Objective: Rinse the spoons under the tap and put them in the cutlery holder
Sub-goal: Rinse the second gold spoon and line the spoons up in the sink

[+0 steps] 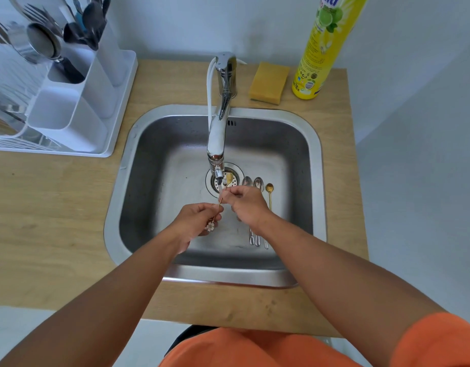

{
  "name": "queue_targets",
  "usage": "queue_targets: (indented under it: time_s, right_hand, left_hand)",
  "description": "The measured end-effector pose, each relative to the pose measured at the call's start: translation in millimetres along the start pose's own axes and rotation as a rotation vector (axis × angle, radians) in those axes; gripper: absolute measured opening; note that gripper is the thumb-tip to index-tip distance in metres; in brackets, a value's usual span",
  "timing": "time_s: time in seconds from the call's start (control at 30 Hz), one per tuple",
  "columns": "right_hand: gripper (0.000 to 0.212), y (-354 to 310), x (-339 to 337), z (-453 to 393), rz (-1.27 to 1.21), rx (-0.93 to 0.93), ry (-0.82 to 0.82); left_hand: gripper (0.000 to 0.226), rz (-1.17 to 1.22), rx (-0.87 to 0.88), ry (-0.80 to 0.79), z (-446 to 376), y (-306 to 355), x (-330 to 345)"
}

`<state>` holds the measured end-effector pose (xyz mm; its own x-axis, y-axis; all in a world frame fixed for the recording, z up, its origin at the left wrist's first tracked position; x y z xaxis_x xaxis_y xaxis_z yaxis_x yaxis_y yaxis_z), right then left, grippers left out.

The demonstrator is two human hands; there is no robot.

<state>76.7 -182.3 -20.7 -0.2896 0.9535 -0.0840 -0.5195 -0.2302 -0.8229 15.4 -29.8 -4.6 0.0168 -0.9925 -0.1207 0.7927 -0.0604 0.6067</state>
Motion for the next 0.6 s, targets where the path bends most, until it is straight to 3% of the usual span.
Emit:
queue_targets:
  time_s: [0.6]
  right_hand:
    - [0.009, -0.9, 6.4, 10.3, 0.032, 0.009, 0.049]
  left_hand:
    - [0.022, -0.101, 0.092, 0.057, -0.5, 0.6, 13.7]
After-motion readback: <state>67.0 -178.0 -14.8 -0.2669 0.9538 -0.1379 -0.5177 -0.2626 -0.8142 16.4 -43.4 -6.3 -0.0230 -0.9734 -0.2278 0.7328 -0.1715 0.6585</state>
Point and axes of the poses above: each hand's wrist, its own z-axis away from the middle knuckle, its own x-axis out of the palm, y = z × x, the point moved 5 cm from there along -z, towards the middle knuckle, and after that the axes turned 2 degrees about -x, right-handed, at the moved point
